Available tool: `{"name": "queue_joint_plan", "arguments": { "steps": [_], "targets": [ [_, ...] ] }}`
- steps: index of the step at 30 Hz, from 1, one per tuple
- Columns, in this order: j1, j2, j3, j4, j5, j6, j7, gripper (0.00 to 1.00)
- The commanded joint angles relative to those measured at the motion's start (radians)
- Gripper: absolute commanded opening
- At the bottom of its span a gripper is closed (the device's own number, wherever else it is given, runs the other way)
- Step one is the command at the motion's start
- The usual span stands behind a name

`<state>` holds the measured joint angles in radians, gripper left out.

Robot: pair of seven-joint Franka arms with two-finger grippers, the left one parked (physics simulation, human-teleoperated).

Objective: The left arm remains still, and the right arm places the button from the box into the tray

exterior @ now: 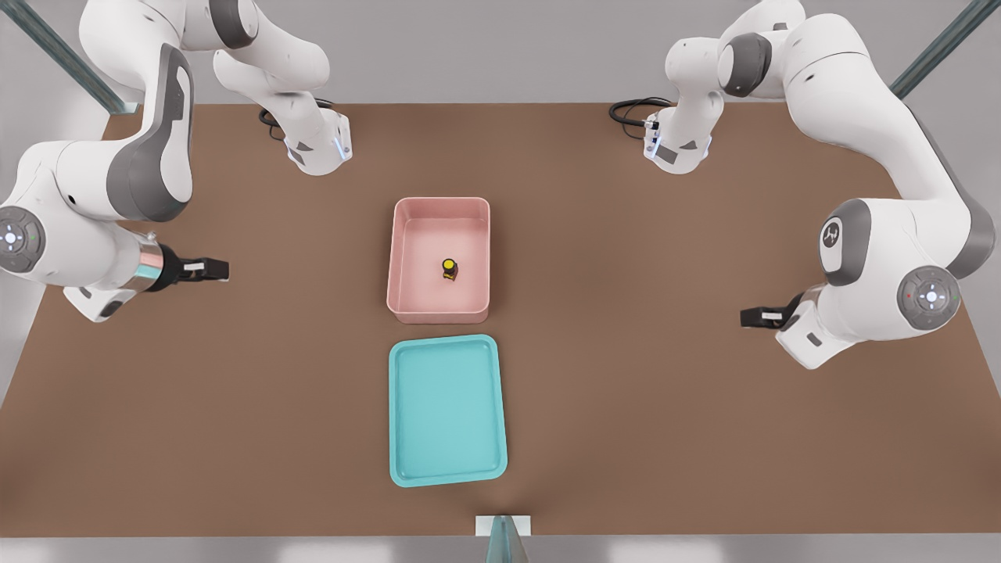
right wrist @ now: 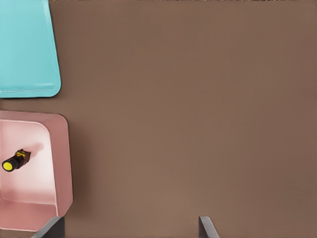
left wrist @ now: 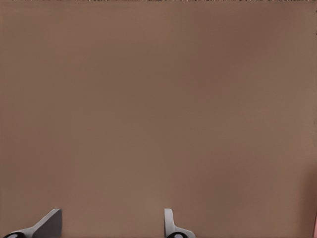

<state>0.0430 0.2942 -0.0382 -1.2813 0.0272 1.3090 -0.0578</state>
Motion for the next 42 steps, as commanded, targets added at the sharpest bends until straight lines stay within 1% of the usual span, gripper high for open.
{"name": "queue_joint_plan", "arguments": {
  "steps": [1,3,4,5,6,7,8,9,10,11,12,13,14,15,16,17,18,20,21,22,24,25,28,32,36,38,42],
  "targets": [
    [0.000,-0.001,0.000,0.000,0.002,0.035,-0.031,1.00],
    [0.012,-0.001,0.009,0.007,0.004,0.024,-0.030,1.00],
    [0.058,-0.009,0.116,0.014,0.046,0.015,-0.027,1.00],
    [0.080,-0.024,0.263,0.019,0.040,0.015,0.109,1.00],
    [0.081,-0.030,0.354,0.017,0.034,-0.005,0.188,1.00],
    [0.155,0.003,0.382,0.019,0.013,-0.027,0.220,1.00],
    [0.230,0.011,0.382,0.014,0.007,0.001,0.320,1.00],
    [0.305,0.022,0.380,-0.012,0.022,0.107,0.511,1.00],
    [0.383,0.051,0.377,-0.042,0.072,0.182,0.753,1.00],
    [0.437,0.040,0.377,-0.141,0.094,0.332,0.979,1.00],
    [0.517,-0.024,0.367,-0.334,0.096,0.542,1.095,1.00],
    [0.563,-0.047,0.359,-0.473,0.085,0.667,1.155,1.00],
    [0.609,-0.046,0.321,-0.553,0.080,0.723,1.155,1.00],
    [0.612,-0.046,0.302,-0.609,0.080,0.779,1.145,1.00],
    [0.614,-0.043,0.259,-0.624,0.080,0.782,1.086,1.00],
    [0.615,-0.047,0.189,-0.676,0.080,0.812,0.960,1.00],
    [0.618,-0.046,0.146,-0.684,0.092,0.822,0.892,1.00],
    [0.620,-0.015,0.136,-0.685,0.102,0.888,0.886,1.00],
    [0.621,-0.013,0.109,-0.710,0.102,0.904,0.823,1.00],
    [0.621,-0.017,0.107,-0.747,0.102,0.963,0.811,1.00],
    [0.620,-0.017,0.106,-0.757,0.102,0.977,0.791,1.00],
    [0.620,-0.017,0.104,-0.793,0.102,1.033,0.771,1.00],
    [0.629,0.019,0.107,-0.797,0.100,1.090,0.777,1.00],
    [0.629,0.020,0.109,-0.885,0.096,1.225,0.725,1.00],
    [0.627,0.031,0.109,-0.888,0.096,1.234,0.724,1.00],
    [0.629,0.034,0.109,-0.915,0.096,1.282,0.722,1.00],
    [0.630,0.037,0.112,-0.946,0.094,1.288,0.714,1.00]
  ]
}}
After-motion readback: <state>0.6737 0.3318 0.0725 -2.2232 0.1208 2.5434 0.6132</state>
